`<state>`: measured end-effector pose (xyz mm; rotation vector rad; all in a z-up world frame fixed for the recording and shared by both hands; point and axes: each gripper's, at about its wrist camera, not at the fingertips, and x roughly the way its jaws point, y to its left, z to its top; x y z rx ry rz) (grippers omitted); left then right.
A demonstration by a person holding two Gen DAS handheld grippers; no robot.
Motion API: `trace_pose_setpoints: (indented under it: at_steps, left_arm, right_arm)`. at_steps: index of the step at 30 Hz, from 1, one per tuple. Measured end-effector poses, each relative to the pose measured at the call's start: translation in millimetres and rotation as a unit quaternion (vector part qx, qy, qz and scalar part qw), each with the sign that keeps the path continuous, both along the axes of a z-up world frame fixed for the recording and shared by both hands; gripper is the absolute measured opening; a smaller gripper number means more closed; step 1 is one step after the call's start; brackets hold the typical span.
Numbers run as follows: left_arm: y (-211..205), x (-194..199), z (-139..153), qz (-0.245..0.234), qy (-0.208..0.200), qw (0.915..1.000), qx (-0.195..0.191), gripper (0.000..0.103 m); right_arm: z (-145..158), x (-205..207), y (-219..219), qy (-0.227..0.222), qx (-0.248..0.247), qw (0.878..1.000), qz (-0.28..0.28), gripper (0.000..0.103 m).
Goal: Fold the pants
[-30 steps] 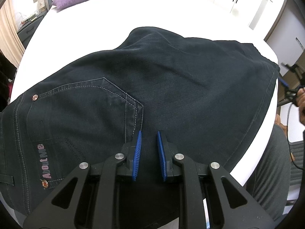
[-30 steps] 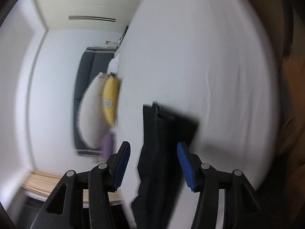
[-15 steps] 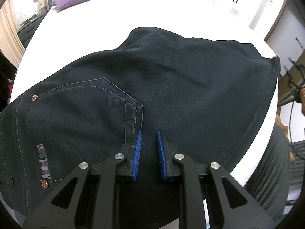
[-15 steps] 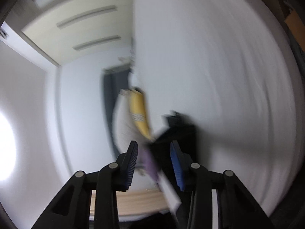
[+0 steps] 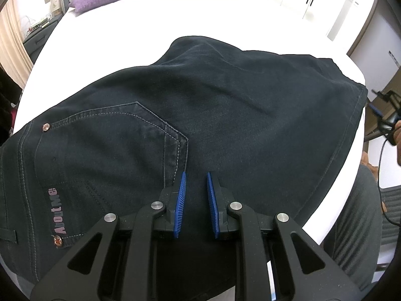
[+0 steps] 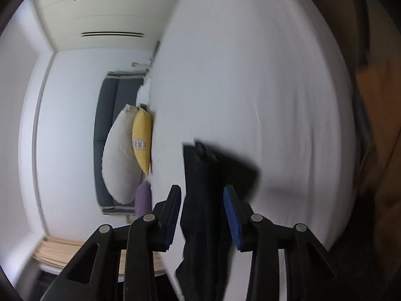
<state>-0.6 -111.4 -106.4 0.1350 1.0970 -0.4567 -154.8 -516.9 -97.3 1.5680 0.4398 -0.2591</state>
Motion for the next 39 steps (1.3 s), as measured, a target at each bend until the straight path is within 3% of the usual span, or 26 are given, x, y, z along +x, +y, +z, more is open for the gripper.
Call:
trace_pose_setpoints:
  at_steps: [4,11,12,13,20,23,25,27,29,34,35,37,39]
  left_arm:
    - [-1,0,1,-0.001,0.0,1.0,0.0,0.017]
    - [-1,-2,0,0.001,-0.005,1.0,0.003,0.017]
    - [0,-2,0,0.001,-0.004,1.0,0.003,0.017]
    - [-1,-2,0,0.0,-0.004,1.0,0.002,0.017]
    - [-3,-3,0,-0.002,-0.005,1.0,0.005,0.017]
    - [-2,-2,0,-0.003,-0.004,1.0,0.002,0.017]
    - [-1,-2,0,-0.003,-0.005,1.0,0.001,0.017]
    - [0,-3,-1,-0.003,-0.007,1.0,0.0,0.017]
    - [0,-4,-1,-0.002,-0.008,1.0,-0.001,0.017]
    - [-2,-6,-2,-0.001,-0.012,0.9999,0.004,0.017]
    - [-2,-6,-1,0.0,-0.011,0.9999,0.003,0.017]
    - [-1,-6,-1,-0.001,-0.009,1.0,0.001,0.017]
    - [-1,-6,0,0.0,-0.007,1.0,-0.002,0.017]
  right_arm:
    - [-40,-1,4,-0.016,0.07,0.997,-0.033,0.039]
    - [-71,3,-10,-0.114,0.14,0.981,-0.074,0.039]
    - [-72,2,-11,-0.12,0.137,0.98,-0.08,0.029]
    - [-69,3,-13,-0.119,0.123,0.982,-0.076,0.016]
    - [-26,6,-17,-0.069,0.001,0.997,-0.036,0.012]
    - [0,15,-22,-0.008,-0.097,0.995,-0.011,0.012]
    - [7,11,-29,0.053,-0.157,0.986,-0.016,0.002]
    - [-11,-14,-47,0.096,-0.127,0.986,-0.049,0.002]
    - [-1,-28,-50,0.095,-0.148,0.983,-0.056,0.004]
    - [37,-26,-14,0.016,-0.165,0.986,0.033,0.006]
    - [39,-21,-9,0.016,-0.162,0.986,0.043,0.008]
    - [35,-17,-2,0.041,-0.148,0.987,0.048,0.023]
    - [28,-9,2,0.056,-0.136,0.988,0.054,0.025]
